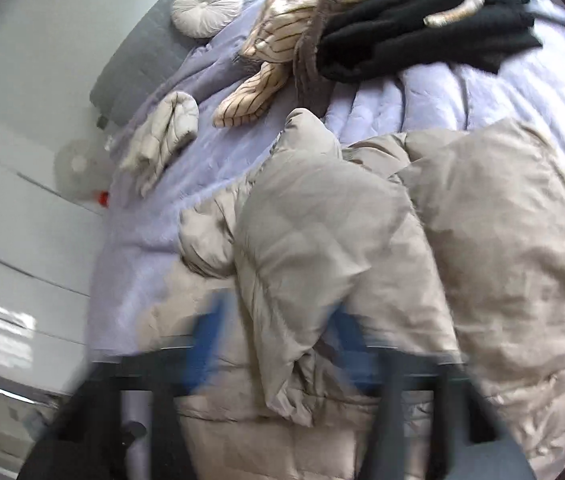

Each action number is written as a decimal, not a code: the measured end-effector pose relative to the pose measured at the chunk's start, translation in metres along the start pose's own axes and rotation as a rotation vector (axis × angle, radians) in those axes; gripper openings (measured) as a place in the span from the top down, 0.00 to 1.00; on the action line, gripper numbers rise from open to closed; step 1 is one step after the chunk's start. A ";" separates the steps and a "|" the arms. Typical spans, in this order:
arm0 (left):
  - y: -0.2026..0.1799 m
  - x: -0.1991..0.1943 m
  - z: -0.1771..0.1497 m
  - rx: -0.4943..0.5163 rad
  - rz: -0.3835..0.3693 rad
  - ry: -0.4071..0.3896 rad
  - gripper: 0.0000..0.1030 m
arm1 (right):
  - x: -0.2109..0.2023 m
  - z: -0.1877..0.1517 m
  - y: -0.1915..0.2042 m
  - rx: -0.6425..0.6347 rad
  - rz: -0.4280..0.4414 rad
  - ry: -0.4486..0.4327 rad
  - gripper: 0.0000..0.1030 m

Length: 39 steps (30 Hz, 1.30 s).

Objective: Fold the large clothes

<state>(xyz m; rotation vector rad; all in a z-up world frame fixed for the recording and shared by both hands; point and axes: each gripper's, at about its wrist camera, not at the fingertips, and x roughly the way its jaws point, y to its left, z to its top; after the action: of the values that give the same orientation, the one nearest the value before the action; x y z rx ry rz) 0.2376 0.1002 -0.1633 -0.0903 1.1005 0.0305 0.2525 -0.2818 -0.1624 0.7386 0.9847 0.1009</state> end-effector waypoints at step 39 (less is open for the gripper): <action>-0.067 0.062 0.031 -0.006 -0.419 0.138 0.86 | -0.045 -0.003 -0.114 0.125 -0.064 0.085 0.91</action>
<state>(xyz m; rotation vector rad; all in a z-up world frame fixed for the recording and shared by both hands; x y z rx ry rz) 0.2983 0.0352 -0.2009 -0.3304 1.2011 -0.3529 0.1971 -0.3844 -0.2004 0.8221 1.1024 0.0150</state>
